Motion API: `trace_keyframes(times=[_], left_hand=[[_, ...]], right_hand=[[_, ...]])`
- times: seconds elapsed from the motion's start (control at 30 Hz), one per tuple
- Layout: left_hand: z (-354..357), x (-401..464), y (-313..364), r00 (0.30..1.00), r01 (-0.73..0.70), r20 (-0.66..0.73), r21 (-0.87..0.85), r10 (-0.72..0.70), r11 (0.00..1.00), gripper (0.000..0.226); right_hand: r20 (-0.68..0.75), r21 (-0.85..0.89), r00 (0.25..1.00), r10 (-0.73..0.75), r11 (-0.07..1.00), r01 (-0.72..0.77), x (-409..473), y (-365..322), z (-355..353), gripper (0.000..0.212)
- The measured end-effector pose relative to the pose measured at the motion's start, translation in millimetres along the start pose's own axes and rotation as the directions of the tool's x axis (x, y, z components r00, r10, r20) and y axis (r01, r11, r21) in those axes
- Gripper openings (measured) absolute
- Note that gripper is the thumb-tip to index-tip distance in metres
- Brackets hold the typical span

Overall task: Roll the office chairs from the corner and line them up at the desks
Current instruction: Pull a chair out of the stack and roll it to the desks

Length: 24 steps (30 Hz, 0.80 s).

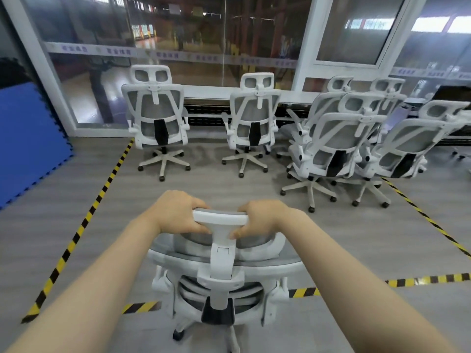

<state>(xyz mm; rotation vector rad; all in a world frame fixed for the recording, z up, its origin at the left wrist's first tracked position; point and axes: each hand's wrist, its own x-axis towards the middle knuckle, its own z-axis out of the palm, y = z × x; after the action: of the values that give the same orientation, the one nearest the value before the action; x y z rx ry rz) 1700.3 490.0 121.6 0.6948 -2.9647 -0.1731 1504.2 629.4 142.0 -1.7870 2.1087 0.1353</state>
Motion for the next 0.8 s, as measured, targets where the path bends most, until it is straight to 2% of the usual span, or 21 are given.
trace_keyframes(times=[0.1,0.23,0.37,0.47,0.7,0.8], left_hand=[[4,62,-12,0.999,-0.024,-0.032,-0.005,0.024,1.0,0.061],[7,140,-22,0.987,-0.063,-0.149,-0.004,0.061,0.998,0.06],[9,220,-37,0.981,-0.063,-0.183,0.023,0.066,0.998,0.056],[12,282,-53,0.986,-0.043,-0.161,0.065,0.053,0.997,0.049],[12,426,-87,0.995,0.032,-0.103,0.152,-0.017,0.988,0.047],[13,498,-105,0.996,0.052,-0.079,0.165,-0.04,0.985,0.048]], right_hand=[[-0.08,-0.048,0.997,0.01,0.999,-0.013,39,42,-20,0.054],[-0.183,-0.095,0.983,0.006,0.995,-0.023,92,98,-49,0.061],[-0.304,-0.098,0.953,-0.002,0.995,-0.03,147,150,-75,0.053],[-0.354,-0.088,0.935,0.004,0.995,-0.038,189,187,-95,0.051],[-0.358,-0.121,0.934,-0.012,0.992,-0.034,300,283,-147,0.051],[-0.408,-0.129,0.913,-0.016,0.991,-0.04,350,328,-170,0.052]])
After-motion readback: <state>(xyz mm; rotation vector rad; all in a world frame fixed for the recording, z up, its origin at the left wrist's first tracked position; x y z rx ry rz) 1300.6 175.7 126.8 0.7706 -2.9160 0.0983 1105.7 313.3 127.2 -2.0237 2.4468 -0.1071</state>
